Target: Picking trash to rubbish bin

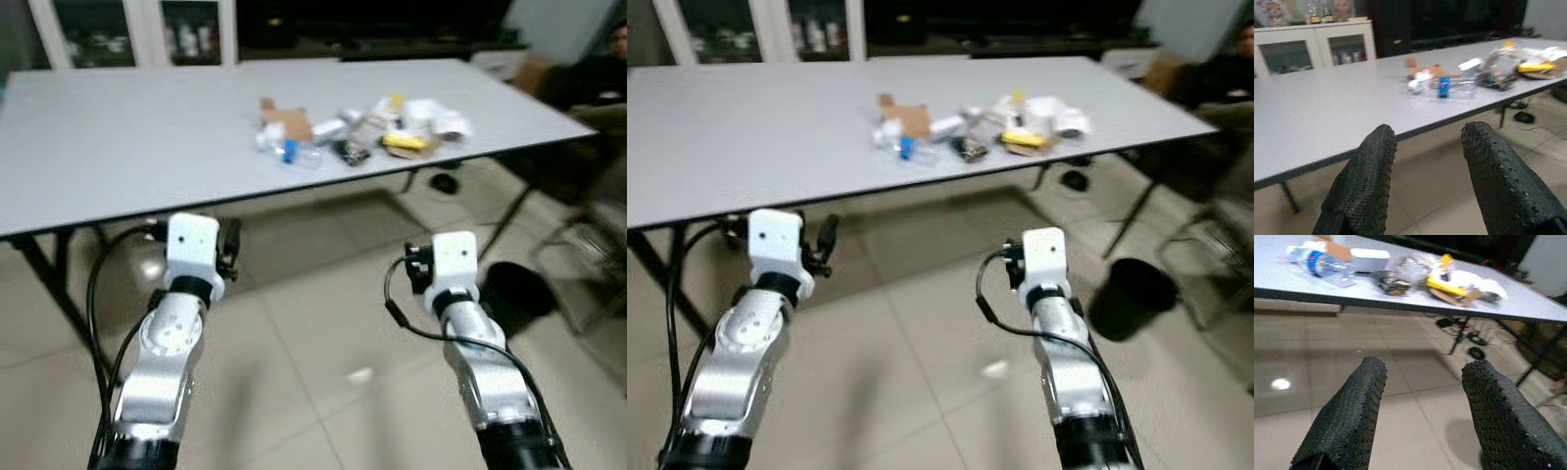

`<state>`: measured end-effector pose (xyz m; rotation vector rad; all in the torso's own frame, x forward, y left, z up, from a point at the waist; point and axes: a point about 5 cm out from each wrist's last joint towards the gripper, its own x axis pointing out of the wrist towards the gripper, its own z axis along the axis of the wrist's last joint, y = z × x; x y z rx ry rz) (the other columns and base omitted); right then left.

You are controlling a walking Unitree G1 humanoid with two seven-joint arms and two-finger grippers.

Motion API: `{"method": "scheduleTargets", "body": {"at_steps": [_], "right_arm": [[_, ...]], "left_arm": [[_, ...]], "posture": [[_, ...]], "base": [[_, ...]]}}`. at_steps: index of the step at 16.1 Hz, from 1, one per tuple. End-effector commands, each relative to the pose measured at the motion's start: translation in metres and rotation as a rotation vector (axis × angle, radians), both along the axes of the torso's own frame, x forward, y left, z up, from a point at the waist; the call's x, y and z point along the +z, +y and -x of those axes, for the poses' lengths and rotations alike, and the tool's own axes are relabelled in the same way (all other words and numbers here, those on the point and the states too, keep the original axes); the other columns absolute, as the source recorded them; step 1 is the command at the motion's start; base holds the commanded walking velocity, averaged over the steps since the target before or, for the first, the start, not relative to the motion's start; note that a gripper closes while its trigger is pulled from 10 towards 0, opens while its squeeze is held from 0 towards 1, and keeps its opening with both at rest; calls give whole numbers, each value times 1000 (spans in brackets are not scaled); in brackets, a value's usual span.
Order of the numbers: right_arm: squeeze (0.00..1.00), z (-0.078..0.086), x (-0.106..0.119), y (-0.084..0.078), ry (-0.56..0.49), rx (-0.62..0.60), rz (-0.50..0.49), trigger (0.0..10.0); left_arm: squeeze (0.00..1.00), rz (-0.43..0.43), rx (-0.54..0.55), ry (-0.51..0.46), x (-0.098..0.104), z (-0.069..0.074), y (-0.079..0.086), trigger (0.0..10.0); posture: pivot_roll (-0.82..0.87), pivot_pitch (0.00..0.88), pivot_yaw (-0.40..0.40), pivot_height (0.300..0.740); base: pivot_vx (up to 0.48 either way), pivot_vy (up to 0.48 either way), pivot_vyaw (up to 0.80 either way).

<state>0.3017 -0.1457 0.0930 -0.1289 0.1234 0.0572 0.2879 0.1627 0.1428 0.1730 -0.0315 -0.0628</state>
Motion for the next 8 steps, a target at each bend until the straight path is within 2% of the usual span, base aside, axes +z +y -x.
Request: {"method": "scheduleTargets", "body": {"at_steps": [1,3,5,6,8], "right_arm": [[0,1,6,10,-25,48,-12,10000],[0,5,9,11,-38,46,-33,10000],[0,7,8,10,-42,38,-40,10000],[0,10,15,11,-89,33,-41,10000],[0,11,26,16,-149,41,-49,10000]], "left_arm": [[0,-25,-13,5,5,2,1,10000],[0,-30,-22,5,15,7,2,10000],[0,-38,-23,10,17,10,4,10000],[0,-58,-24,16,23,16,6,10000],[0,-58,-24,23,27,18,8,10000]], "posture": [[76,76,-67,740],[116,136,-31,740],[140,157,-19,740],[176,202,8,740],[163,224,23,740]], "base": [[480,0,0],[480,0,0],[480,0,0],[480,0,0],[480,0,0]]}}
